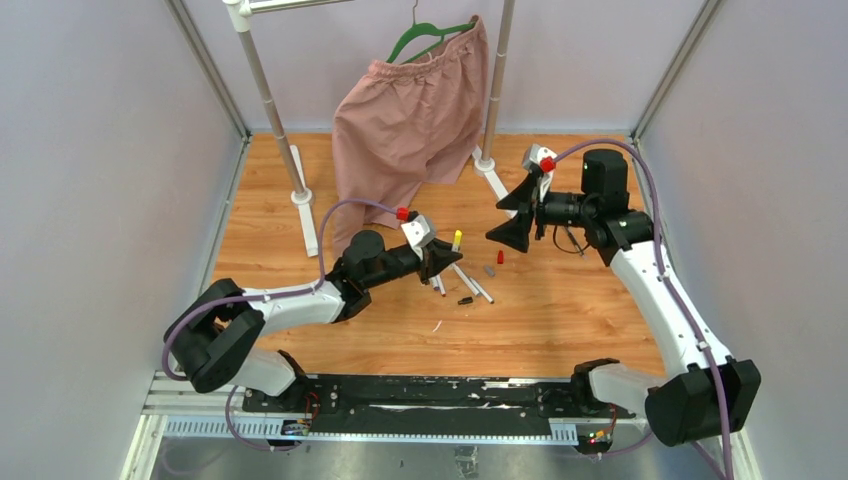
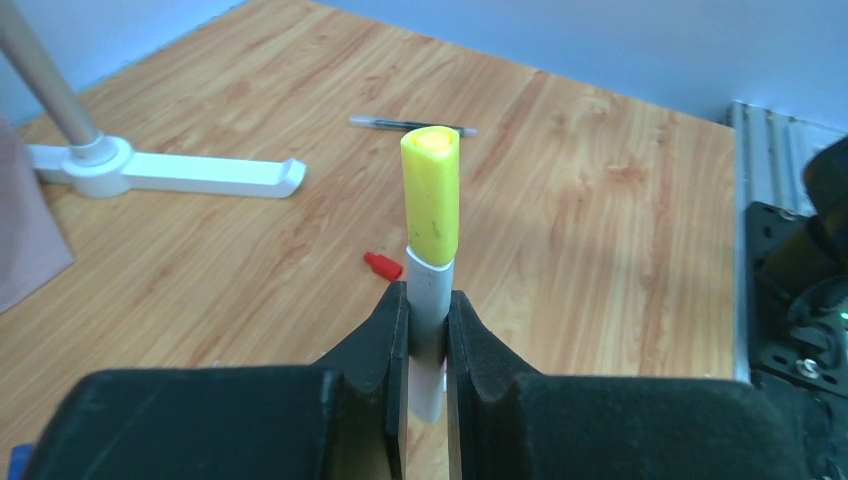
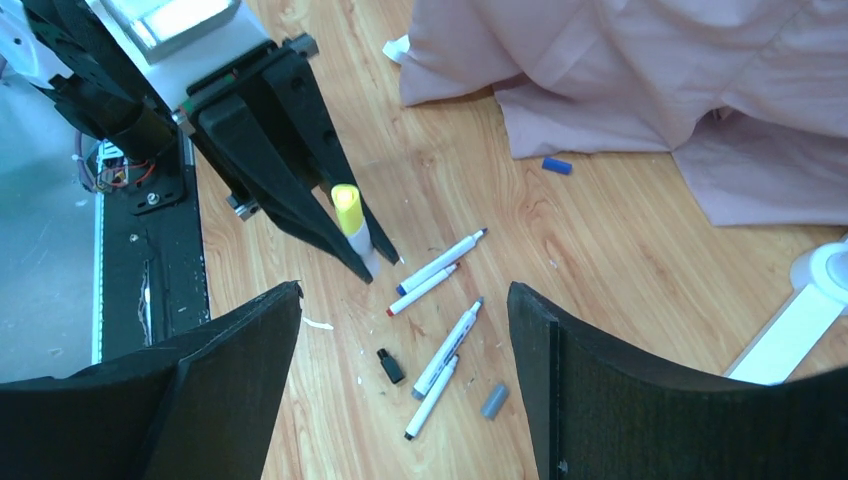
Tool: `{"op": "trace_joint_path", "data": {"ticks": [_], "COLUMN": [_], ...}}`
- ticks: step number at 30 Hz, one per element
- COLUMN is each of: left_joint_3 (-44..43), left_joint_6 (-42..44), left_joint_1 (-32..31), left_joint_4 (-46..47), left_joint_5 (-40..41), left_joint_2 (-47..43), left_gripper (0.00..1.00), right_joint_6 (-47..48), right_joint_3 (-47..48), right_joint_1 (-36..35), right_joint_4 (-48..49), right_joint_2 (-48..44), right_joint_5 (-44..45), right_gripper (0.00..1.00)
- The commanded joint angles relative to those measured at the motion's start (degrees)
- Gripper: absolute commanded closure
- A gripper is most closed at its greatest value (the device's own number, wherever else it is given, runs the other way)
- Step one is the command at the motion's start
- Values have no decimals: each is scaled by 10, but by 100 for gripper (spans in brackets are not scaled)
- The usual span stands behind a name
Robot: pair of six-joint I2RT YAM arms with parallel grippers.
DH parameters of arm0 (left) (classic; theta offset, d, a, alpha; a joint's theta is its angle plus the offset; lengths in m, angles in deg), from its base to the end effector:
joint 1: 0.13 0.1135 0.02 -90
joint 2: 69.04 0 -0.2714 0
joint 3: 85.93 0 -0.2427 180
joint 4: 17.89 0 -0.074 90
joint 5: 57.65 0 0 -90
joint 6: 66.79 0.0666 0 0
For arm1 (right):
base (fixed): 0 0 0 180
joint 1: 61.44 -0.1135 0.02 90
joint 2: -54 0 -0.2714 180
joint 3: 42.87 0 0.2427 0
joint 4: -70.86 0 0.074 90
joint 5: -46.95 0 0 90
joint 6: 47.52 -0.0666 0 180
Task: Insert the pens into the pen caps
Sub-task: Press the pen cap onto the pen.
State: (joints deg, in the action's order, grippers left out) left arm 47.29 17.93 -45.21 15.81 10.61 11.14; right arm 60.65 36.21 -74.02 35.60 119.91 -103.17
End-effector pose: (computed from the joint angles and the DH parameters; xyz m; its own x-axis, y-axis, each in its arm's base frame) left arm 0.2030 -0.2385 0.2480 -0.0809 -0.0399 -0.9959 0.9157 0.3916 -0.0901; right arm 0.2264 0.1097 0.3763 -0.0704 -0.1749 -0.9821 -0.9626 0.2702 0.0209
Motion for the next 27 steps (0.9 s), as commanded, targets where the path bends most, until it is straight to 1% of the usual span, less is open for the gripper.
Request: {"op": "trace_joint_path", "data": {"ticks": [1, 6, 9, 14, 18, 27], "left_joint_3": [6, 0, -1, -3, -9, -31], "left_joint_6": [21, 32, 35, 37, 35, 19], "left_joint_1": [-11, -31, -35, -41, -42, -42], "left_joint_4": [-4, -8, -14, -15, -22, -39], "left_joint_5": [56, 72, 75, 79, 69, 17], "left_joint_2": [-3, 14, 15, 22, 26, 47], "left_gripper": [100, 100, 100, 100, 100, 100], "right_joint_6": [-54, -99, -127, -178, -150, -79], "right_joint_3": [-46, -58, -71, -102, -99, -87], "right_joint_1": [19, 21, 21, 13, -14, -53], "right_joint_4": [75, 109, 134, 203, 185, 138], "right_joint_2": [-20, -8, -5, 6, 18, 37], "right_joint_5": [-16, -5, 20, 3, 7, -10], "right_gripper": [20, 20, 21, 24, 24, 25]}}
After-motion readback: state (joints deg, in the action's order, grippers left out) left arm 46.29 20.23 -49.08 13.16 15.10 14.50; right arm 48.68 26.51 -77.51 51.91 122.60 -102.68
